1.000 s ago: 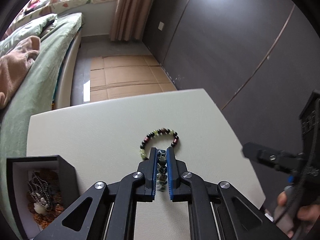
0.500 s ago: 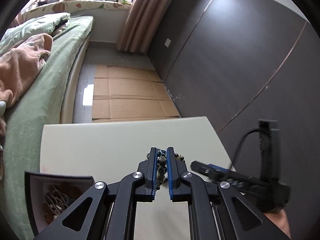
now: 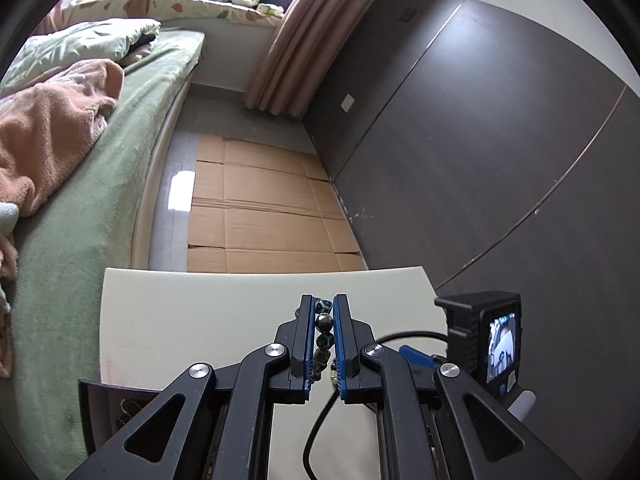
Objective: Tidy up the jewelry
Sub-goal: 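Carry the stone bracelet toward the box with the left gripper while the right gripper grasps the black-and-green bead bracelet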
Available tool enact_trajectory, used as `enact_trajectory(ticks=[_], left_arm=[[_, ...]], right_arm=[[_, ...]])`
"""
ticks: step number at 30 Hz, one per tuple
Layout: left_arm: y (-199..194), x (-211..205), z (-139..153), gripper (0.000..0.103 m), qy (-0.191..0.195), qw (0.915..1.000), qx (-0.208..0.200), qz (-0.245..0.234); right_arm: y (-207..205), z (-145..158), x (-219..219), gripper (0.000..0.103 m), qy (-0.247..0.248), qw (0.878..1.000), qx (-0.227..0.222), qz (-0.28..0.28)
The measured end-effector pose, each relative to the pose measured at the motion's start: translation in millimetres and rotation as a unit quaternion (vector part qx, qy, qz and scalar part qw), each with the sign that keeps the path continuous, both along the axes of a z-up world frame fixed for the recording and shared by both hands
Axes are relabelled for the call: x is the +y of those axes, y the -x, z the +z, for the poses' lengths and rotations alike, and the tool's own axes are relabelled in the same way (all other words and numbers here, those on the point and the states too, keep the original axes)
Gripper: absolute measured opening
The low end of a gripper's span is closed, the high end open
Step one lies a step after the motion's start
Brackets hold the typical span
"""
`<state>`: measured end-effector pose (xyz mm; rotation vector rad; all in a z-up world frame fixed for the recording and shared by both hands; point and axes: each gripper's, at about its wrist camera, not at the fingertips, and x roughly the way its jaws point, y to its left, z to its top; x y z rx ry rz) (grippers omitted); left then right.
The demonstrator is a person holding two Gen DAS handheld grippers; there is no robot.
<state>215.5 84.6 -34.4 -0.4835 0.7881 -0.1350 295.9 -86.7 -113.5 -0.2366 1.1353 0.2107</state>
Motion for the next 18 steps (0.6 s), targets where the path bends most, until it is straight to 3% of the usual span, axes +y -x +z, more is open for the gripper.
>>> enact_trajectory(ticks=[4,6,8,9,18], left_arm=[[3.8,5.3,1.9,0.009,0.002,1.0,0.0,0.006],[6.1,5.7,2.8,0.009,0.001,1.0,0.0,0.007],[8.7,4.8,3.9,0.009,-0.001,1.0,0.0,0.007],[9.8,3.8,4.2,0.009,-0.002,1.0,0.0,0.007],[29.0,3.3,12.9,0.009,-0.006,0.9999,-0.009,0.011]], right_arm=[[2.5,3.3,-15.9,0.05,-0.014,1.0,0.017,0.003],[6.7,5.9,-25.7,0.036,-0.012,1.0,0.019,0.008],[11.9,7.2,-34.6,0.013,-0.013,1.0,0.018,0.015],[13.0,7.6,-37.1,0.009,-0.013,1.0,0.017,0.019],[21.6,16.3,-63.8,0.008,-0.097,0.995,0.031,0.012]])
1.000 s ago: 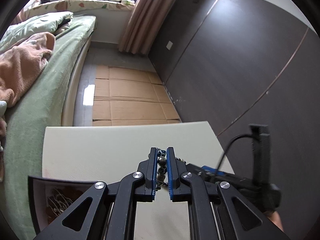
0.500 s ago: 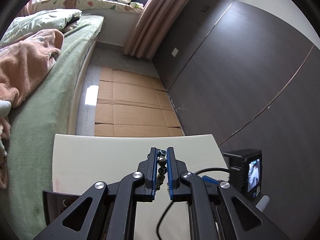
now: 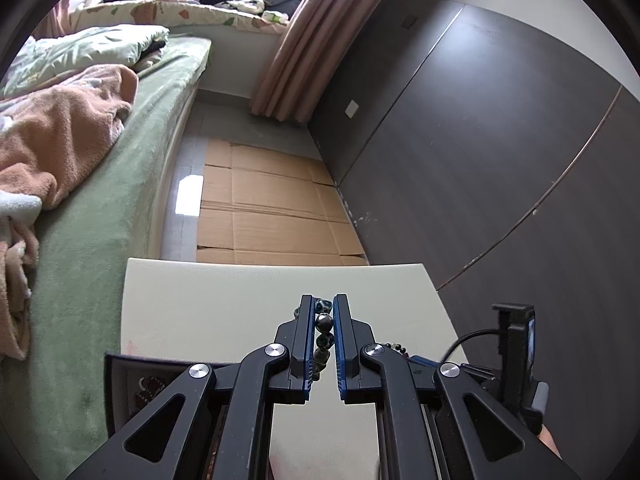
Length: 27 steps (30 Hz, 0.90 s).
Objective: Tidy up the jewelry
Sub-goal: 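Carry the stone bracelet toward the box with the left gripper while the right gripper grasps the black-and-green bead bracelet, then open the left gripper over the box while the right gripper carries the bead bracelet in and releases it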
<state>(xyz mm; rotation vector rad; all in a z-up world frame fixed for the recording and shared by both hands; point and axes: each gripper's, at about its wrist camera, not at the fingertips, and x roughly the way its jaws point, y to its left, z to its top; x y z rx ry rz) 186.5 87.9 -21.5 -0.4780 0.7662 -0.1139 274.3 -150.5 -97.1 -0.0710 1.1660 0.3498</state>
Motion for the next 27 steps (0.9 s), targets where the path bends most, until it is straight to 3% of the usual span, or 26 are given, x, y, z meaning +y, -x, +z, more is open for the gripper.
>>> enact_trajectory(ticks=[10,20,27], left_arm=[[30.9,5.7,17.5,0.009,-0.005,0.9997,-0.023,0.008],[58.9,20.5,26.8,0.009,-0.013,0.999,-0.035,0.023],[66.1,32.6,17.3,0.009,-0.032,0.9981,-0.013,0.051]], right_arm=[[22.1,34.6,-5.7,0.008,-0.116,0.993,-0.024,0.007],[45.2,56.1,7.7,0.009,-0.175,0.983,-0.049,0.023],[58.5,68.7,18.1,0.009,-0.199,0.977,-0.063,0.035]])
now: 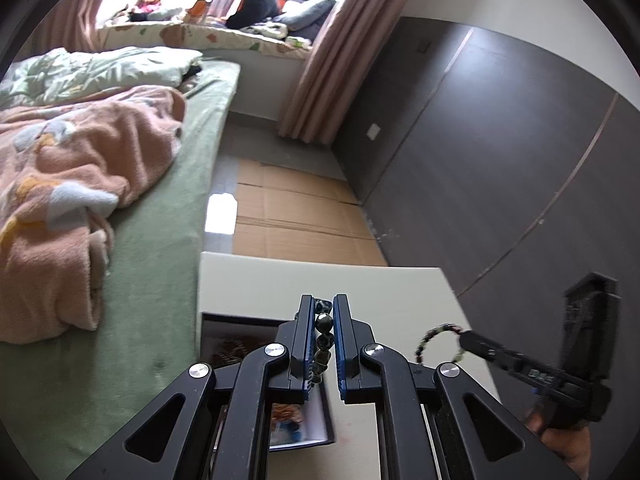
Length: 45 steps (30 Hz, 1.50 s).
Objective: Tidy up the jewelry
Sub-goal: 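Open the left gripper over the box while the right gripper carries the bead bracelet in and releases it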
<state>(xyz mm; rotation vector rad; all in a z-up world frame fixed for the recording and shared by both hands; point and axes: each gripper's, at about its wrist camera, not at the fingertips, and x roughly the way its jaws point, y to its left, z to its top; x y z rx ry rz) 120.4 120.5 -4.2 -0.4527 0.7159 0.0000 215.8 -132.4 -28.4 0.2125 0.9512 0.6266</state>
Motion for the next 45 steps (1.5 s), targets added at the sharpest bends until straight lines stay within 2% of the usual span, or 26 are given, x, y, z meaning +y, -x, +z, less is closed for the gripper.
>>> enact_trajectory(ticks=[4,7,9,10,11,12,16,24,35,41,45], left_arm=[[-2.2,9.1,-11.2,0.01,-0.002,0.9994,0.03,0.018],[-4.1,15.9,-16.6,0.011,0.014,0.9987,0.046,0.017],[-2.7,19.4,-18.3,0.026,0.022,0.9982,0.051,0.02],[-2.0,19.6,-18.0,0.05,0.024,0.9982,0.051,0.021],[0.9,21.7,-16.4,0.068,0.025,0.9984,0.043,0.027],[2.9,22.2,-14.6,0.072,0.026,0.9985,0.037,0.032],[9.3,27.6,-8.6,0.072,0.022,0.9982,0.027,0.048],[13.8,37.1,-7.6,0.072,0.012,0.9971,0.036,0.065],[18.3,47.6,-7.3,0.072,0.022,0.9966,0.036,0.07],[18.8,50.8,-8.2,0.072,0.021,0.9966,0.037,0.07],[20.2,51.0,-8.3,0.072,0.021,0.9966,0.038,0.07]], right_arm=[[5.8,3.4,10.5,0.009,-0.008,1.0,-0.004,0.013],[8.0,4.6,16.9,0.009,-0.02,1.0,-0.004,0.024],[9.7,6.4,22.8,0.009,-0.027,0.999,-0.005,0.031],[11.5,8.2,27.2,0.009,-0.031,0.999,-0.009,0.037],[12.5,9.6,29.8,0.009,-0.034,0.999,-0.01,0.041],[13.8,11.5,33.0,0.009,-0.038,0.998,-0.012,0.045],[18.9,16.6,43.4,0.009,-0.056,0.997,-0.016,0.058],[28.9,22.3,76.9,0.009,-0.077,0.993,-0.025,0.087],[30.3,9.8,115.6,0.009,-0.053,0.994,-0.032,0.091],[28.3,-0.5,124.5,0.009,-0.014,0.996,-0.038,0.074],[25.0,-3.4,121.5,0.019,-0.026,0.996,-0.016,0.082]])
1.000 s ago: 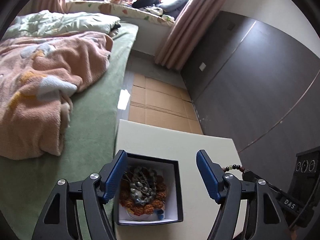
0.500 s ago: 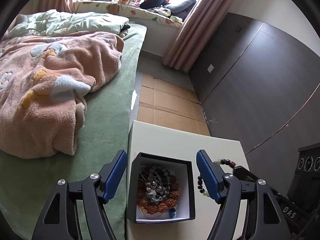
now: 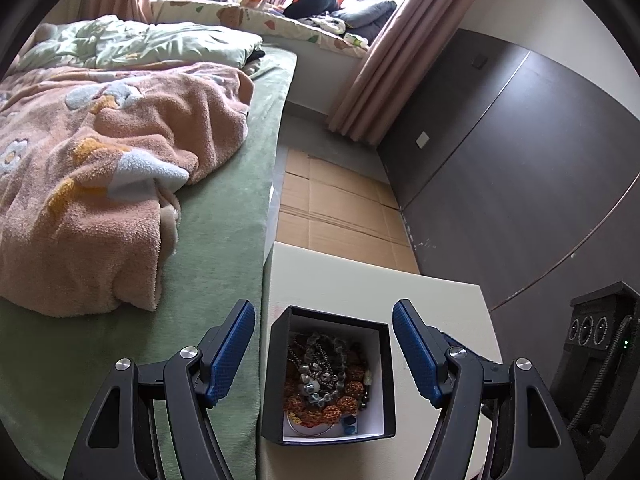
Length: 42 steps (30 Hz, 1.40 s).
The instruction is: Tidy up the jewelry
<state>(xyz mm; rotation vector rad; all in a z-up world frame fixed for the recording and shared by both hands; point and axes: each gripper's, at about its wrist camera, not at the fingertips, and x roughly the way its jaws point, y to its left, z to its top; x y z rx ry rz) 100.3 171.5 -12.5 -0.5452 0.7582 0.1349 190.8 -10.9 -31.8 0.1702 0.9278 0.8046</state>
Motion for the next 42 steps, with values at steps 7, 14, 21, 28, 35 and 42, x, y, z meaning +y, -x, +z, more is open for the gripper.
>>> enact_trajectory(ticks=[7,14,21,28,35,42], left_arm=[[2.0,-4.7,-0.5,0.072,-0.013,0.9999,0.006,-0.008],[6.1,-19.8,-3.5,0.073,-0.037,0.9986,0.022,-0.03],[19.2,-41.3,2.5,0.084,-0.052,0.9974,0.02,-0.045],[31.4,-70.6,24.4,0.1,-0.092,0.9947,0.004,-0.045],[54.8,-97.0,36.5,0.102,-0.116,0.9925,0.005,-0.038],[69.9,-120.4,60.7,0.103,-0.139,0.9888,-0.006,-0.053]], right_arm=[[3.6,5.1,-18.2,0.032,-0.008,1.0,0.009,-0.006],[9.4,6.6,-47.1,0.044,0.009,1.0,0.022,-0.014],[19.1,16.5,-72.2,0.063,0.021,0.999,0.023,-0.028],[35.4,36.0,-98.6,0.094,0.014,0.999,0.028,-0.024],[58.8,67.1,-129.8,0.103,0.019,0.999,-0.008,-0.041],[76.9,73.7,-152.9,0.103,0.053,0.996,-0.032,-0.06]])
